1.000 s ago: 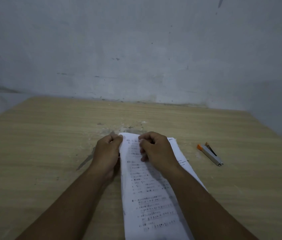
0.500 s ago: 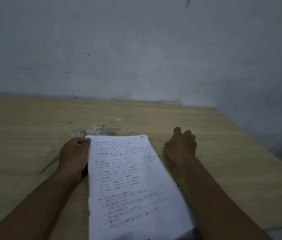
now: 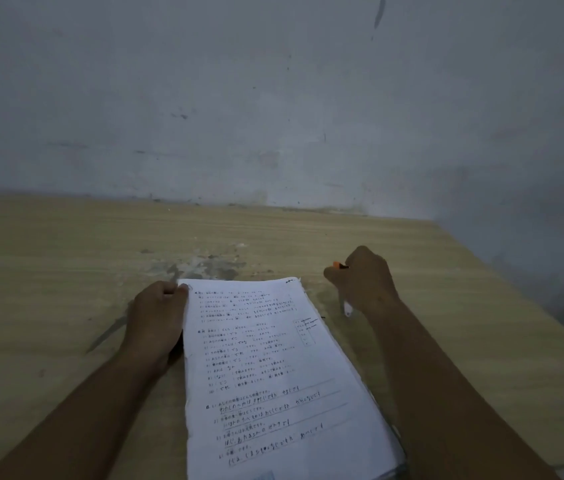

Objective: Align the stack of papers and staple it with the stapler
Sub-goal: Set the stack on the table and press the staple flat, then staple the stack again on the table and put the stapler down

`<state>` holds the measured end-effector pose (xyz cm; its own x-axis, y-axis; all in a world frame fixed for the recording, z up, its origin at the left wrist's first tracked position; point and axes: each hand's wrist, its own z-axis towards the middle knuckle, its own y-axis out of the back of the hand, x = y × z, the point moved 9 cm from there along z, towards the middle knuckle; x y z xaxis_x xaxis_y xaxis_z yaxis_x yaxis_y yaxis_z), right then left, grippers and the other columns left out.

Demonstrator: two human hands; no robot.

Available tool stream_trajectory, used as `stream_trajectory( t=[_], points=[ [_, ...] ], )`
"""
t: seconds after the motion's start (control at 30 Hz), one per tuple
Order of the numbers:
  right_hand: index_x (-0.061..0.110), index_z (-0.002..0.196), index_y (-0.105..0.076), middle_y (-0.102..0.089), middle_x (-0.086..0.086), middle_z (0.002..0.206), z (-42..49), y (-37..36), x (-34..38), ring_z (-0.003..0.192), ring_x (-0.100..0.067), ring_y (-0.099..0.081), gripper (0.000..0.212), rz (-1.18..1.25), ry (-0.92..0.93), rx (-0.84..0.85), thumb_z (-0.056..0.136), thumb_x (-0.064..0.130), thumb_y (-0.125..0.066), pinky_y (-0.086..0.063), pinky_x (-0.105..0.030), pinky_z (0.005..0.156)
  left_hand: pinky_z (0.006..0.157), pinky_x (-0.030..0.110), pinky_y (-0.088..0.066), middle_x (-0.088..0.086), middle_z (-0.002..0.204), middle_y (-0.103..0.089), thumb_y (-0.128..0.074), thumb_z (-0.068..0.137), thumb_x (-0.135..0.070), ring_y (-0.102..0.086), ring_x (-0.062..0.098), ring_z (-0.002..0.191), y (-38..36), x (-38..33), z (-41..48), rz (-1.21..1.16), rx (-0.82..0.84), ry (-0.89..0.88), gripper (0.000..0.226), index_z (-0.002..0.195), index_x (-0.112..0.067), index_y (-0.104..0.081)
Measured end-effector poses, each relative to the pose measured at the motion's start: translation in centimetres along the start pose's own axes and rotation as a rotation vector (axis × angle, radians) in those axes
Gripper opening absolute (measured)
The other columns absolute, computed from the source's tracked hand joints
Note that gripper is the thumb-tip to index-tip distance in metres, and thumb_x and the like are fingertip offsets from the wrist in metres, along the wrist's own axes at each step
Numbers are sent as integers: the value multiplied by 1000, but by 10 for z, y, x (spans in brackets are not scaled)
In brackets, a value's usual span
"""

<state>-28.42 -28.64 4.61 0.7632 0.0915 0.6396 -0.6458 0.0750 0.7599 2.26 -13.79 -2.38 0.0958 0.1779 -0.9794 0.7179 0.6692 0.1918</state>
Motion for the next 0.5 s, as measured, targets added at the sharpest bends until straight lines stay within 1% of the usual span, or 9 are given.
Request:
stream_trajectory(
  t=[0.03,0.07,0.1,0.17,0.2,0.27,0.37,0.43,0.5],
  points=[
    [18,57,-62,-61,3,54,-4,6,10,52,-15,-55,22,65,29,-5,78,26,-63,-40,-24,51,74,52,-55,13,90,-68,-53,95,-29,-66,38,85,0,-1,0,-5,-4,-5,20,86,-15,-63],
    [18,45,-60,-54,8,43,-7,11,19,48,-12,-50,36,119,50,-10,80,24,-62,-38,-23,52,71,48,-54,13,90,-67,-52,96,-28,-66,37,85,-1,-1,0,-11,-5,-6,20,86,-14,-63],
    [17,42,-55,-50,8,42,-10,11,27,48,-13,-45,40,192,66,0,81,24,-61,-36,-24,54,68,43,-51,14,90,-67,-52,96,-27,-65,36,85,0,-1,0,-19,-8,-9,20,86,-13,-62],
    [12,60,-46,-45,-5,56,-16,4,37,52,-21,-38,31,342,50,62,83,29,-58,-32,-30,58,67,39,-48,16,90,-67,-52,96,-25,-65,36,84,-1,-1,0,-42,-2,-9,20,86,-11,-62],
    [11,67,-45,-43,-10,62,-21,-6,41,54,-20,-37,27,383,32,130,84,29,-55,-31,-33,56,67,39,-48,16,90,-67,-52,96,-24,-66,37,85,-2,0,0,-57,7,-7,20,87,-10,-62],
    [6,75,-52,-48,-14,65,-32,-36,43,51,-21,-40,23,420,-37,311,90,23,-50,-32,-31,52,67,40,-49,19,91,-68,-52,96,-22,-66,40,89,-4,2,1,-96,31,2,19,90,-8,-62],
    [-4,94,-66,-61,-15,68,-57,-73,46,48,-20,-46,30,499,-146,527,93,19,-47,-34,-26,48,67,41,-49,25,97,-68,-52,95,-17,-66,44,93,-6,4,2,-154,66,18,16,95,-5,-62],
    [-3,101,-67,-64,-17,70,-71,-93,46,50,-21,-50,31,549,-199,651,92,17,-45,-33,-25,47,68,42,-50,26,98,-68,-52,94,-13,-68,41,86,-7,4,1,-199,92,24,14,95,-4,-63],
    [-3,100,-65,-66,-19,74,-78,-107,48,53,-25,-53,30,596,-233,734,93,16,-43,-36,-27,47,66,40,-49,25,95,-69,-52,94,-10,-66,32,77,-9,3,-1,-229,118,31,13,96,-3,-63]
  ],
)
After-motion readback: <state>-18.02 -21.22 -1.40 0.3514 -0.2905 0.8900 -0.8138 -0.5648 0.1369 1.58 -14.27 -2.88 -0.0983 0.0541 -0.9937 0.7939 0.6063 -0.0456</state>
